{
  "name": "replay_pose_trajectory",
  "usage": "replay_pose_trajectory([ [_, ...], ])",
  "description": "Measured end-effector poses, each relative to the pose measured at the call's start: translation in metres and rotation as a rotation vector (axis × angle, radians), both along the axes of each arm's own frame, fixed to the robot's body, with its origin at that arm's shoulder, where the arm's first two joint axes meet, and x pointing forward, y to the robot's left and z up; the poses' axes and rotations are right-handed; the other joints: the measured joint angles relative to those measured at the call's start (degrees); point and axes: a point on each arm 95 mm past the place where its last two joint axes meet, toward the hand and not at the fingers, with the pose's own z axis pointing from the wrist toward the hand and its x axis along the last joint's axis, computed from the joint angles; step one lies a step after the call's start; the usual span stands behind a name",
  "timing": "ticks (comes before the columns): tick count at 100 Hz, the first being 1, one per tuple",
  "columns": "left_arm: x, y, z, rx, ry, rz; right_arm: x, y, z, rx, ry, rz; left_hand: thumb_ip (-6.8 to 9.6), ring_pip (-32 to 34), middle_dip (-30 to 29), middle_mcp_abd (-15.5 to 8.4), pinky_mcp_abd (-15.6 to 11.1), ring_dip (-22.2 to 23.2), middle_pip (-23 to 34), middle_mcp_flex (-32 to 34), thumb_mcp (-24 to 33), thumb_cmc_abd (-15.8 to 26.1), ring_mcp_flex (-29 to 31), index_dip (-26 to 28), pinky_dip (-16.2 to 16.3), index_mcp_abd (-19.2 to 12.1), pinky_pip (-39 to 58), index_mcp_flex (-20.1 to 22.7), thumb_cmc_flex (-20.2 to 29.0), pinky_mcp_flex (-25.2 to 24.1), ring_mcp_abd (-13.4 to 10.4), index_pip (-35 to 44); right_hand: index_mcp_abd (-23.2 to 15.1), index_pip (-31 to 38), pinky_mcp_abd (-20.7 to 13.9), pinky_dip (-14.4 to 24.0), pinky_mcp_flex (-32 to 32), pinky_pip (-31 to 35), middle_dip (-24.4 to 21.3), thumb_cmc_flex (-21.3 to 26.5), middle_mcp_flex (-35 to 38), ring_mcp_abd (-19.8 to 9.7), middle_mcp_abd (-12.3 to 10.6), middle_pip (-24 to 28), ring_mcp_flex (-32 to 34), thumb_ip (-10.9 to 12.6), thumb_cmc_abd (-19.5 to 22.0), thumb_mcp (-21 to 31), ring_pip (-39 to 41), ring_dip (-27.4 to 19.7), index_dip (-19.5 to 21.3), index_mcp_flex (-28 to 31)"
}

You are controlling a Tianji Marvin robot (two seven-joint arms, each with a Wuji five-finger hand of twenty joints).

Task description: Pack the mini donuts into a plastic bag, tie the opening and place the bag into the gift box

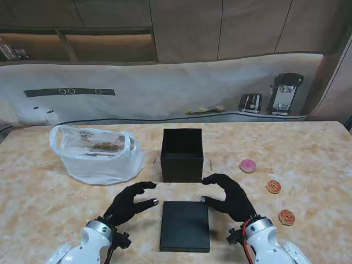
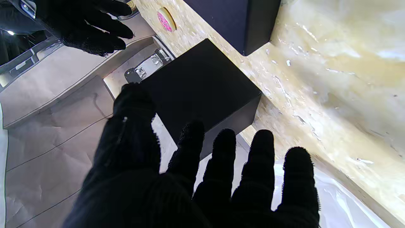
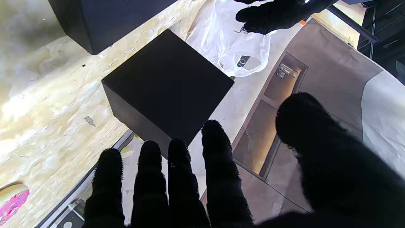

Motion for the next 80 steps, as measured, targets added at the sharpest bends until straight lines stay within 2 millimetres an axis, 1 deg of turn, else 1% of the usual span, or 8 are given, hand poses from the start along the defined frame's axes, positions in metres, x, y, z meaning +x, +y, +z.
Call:
replay_pose_trajectory([
  [46, 0.000, 0.000, 0.001, -0.001, -0.001, 0.002, 0.002, 0.000, 0.000, -0.001, -0.001, 0.000, 0.00, 0.0, 0.0, 0.0, 0.0, 0.0, 0.0, 0.0, 0.0, 0.0, 0.0, 0.0, 0.0, 0.0, 0.3, 0.0, 0.0, 0.0, 0.0, 0.0, 0.0, 0.0, 0.0, 0.0, 0.0, 0.0, 0.0, 0.0, 0.0, 0.0, 0.0, 0.0, 0.0, 0.0, 0.0, 0.0, 0.0, 0.0, 0.0, 0.0],
  [71, 0.002, 0.000, 0.011, 0.012, -0.026, 0.005, 0.004, -0.004, 0.005, -0.009, -0.011, 0.001, 0.00, 0.0, 0.0, 0.0, 0.1, 0.0, 0.0, 0.0, 0.0, 0.0, 0.0, 0.0, 0.0, 0.0, 1.3, 0.0, 0.0, 0.0, 0.0, 0.0, 0.0, 0.0, 0.0, 0.0, 0.0, 0.0, 0.0, 0.0, 0.0, 0.0, 0.0, 0.0, 0.0, 0.0, 0.0, 0.0, 0.0, 0.0, 0.0, 0.0],
  [77, 0.004, 0.002, 0.015, 0.026, -0.040, 0.004, 0.005, -0.005, 0.007, -0.010, -0.015, -0.001, 0.00, 0.0, 0.0, 0.0, 0.2, 0.0, 0.0, 0.0, 0.2, 0.0, 0.1, 0.0, 0.0, 0.0, 2.8, 0.0, 3.0, 0.1, 0.0, 0.0, 0.0, 0.0, 0.0, 0.0, 0.0, 0.0, 0.0, 0.0, 0.0, 0.0, 0.0, 0.0, 0.0, 0.0, 0.0, 0.0, 0.0, 0.0, 0.0, 0.0],
  [80, 0.005, 0.004, 0.018, 0.037, -0.049, 0.005, 0.006, -0.005, 0.007, -0.010, -0.018, -0.002, 0.01, 0.8, 0.1, 0.0, 0.2, 0.2, 0.0, 0.0, 0.8, 0.0, 0.1, 0.0, 0.5, 0.0, 3.7, 0.0, 4.0, 0.3, 0.0, 0.0, 0.0, 0.0, 0.0, 0.0, 0.0, 0.0, 0.0, 0.0, 0.0, 0.0, 0.0, 0.0, 0.0, 0.0, 0.0, 0.0, 0.0, 0.0, 0.0, 0.0],
])
